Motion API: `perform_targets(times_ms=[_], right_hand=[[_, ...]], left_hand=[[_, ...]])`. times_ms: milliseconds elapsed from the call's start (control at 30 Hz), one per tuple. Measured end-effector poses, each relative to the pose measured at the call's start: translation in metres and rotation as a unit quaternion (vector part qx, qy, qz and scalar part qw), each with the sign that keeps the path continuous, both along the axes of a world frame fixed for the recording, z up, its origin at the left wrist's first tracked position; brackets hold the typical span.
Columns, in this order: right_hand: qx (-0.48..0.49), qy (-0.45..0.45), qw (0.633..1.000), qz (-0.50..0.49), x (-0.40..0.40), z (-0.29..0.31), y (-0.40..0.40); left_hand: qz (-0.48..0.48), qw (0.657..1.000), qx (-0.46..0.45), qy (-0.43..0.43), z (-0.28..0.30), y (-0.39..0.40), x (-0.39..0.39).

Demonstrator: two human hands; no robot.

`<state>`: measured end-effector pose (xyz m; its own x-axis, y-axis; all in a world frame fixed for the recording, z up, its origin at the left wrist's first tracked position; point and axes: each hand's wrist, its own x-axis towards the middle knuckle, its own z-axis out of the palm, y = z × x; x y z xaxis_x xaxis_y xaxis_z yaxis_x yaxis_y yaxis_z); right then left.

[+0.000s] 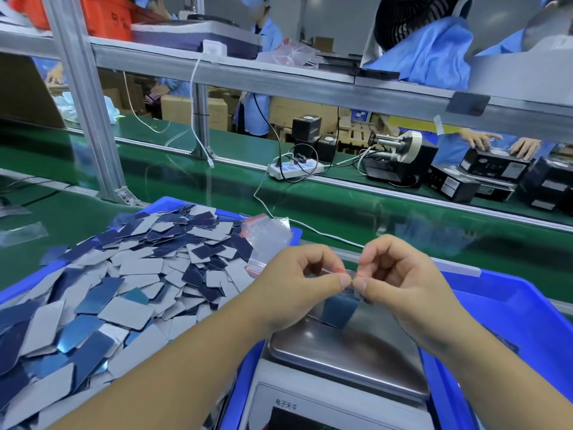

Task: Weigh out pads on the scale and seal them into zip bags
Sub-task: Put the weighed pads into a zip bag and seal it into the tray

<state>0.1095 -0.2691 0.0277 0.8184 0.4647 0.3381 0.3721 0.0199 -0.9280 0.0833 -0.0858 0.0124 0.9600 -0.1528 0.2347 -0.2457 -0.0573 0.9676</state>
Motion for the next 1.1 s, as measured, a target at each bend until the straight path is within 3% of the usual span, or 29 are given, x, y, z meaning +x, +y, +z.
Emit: perform_targets(times_ms=[133,533,900,1100], right_hand=[[-0.011,-0.012,1.0,-0.001,0.004,0.002,-0.008],[-0.016,0.001,1.0,-0.016,0.005,0.002,-0.01],[-0.102,-0.052,0.993,-0.023,0.005,-0.003,-0.006],[-0.125,-0.07,0.99,-0.01,0.005,-0.001,-0.007]], left_hand=[[-0.024,0.998,-0.051,0.035,0.007,0.008,0.0],[-0.008,0.997,-0.02,0.067,0.01,0.012,-0.001],[-0.01,0.998,-0.036,0.047,0.002,0.008,0.002],[0.008,1.0,-0.006,-0.013,-0.001,0.005,0.002]])
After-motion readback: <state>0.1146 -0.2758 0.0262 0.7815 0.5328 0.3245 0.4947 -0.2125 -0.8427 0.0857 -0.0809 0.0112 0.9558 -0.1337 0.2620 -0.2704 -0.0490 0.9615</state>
